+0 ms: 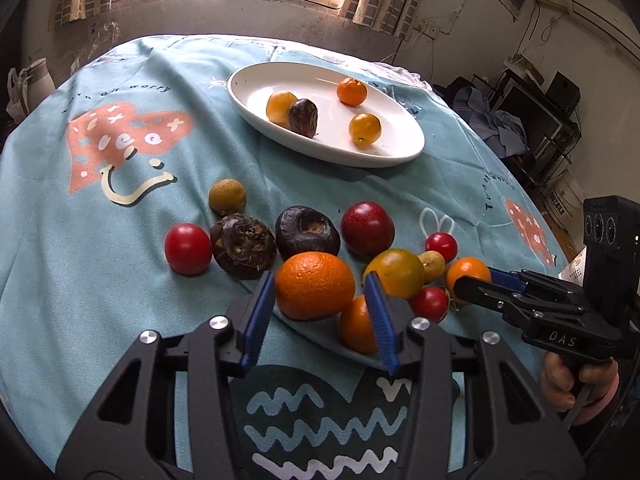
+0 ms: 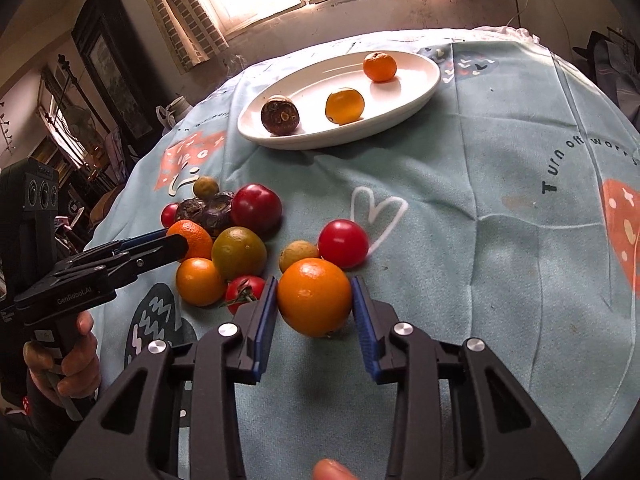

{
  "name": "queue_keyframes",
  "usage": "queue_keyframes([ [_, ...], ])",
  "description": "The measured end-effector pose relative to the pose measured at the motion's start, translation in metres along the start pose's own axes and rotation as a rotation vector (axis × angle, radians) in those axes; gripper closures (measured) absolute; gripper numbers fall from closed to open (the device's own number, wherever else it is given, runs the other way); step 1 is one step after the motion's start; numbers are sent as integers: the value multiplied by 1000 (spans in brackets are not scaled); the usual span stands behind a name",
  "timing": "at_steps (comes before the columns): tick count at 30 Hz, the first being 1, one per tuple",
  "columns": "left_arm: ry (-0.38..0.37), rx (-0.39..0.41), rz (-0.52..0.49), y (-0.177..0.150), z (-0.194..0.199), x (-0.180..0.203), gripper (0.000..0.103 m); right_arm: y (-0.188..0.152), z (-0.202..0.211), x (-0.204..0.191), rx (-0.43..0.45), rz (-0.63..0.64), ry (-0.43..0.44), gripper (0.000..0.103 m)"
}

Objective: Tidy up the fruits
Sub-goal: 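Grasp a large orange with the left tool while the right tool grasps another orange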

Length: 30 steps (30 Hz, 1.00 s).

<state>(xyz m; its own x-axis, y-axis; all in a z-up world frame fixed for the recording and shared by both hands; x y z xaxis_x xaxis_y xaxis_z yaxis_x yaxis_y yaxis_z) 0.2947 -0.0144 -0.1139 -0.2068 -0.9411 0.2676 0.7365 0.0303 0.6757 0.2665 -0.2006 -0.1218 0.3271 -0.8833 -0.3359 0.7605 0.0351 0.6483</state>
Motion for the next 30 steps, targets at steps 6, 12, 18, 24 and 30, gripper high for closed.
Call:
queue_keyframes([
  [6, -5, -41, 63, -2, -10, -8, 52, 1, 3, -1, 11, 5, -3, 66],
  [12, -26, -77, 149, 0, -24, -12, 51, 1, 4, -1, 12, 5, -3, 66],
  [18, 0, -54, 137, -1, -21, -9, 58, 2, 6, 0, 24, 8, -5, 66],
  [24, -6, -5, 125, 2, -2, -6, 59, 7, 15, -4, 72, 30, 5, 66],
  [30, -25, 62, 36, 49, 12, 5, 59, 44, 31, -17, 166, 75, 28, 66],
])
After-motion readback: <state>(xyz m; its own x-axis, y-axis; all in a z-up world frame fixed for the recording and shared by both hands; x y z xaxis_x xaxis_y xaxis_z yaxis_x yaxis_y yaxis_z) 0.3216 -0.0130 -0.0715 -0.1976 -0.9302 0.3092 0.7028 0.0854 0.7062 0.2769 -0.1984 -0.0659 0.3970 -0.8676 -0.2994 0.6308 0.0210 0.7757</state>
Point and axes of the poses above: each gripper's, at about its wrist camera, not at the fingertips, and z roughly against the way its jaws point, x to its right, y to its top, the point moved 8 cm from there along -z, roughly the way its jaws point, and after that the axes turned 4 degrees about x, right-handed, at the moved point
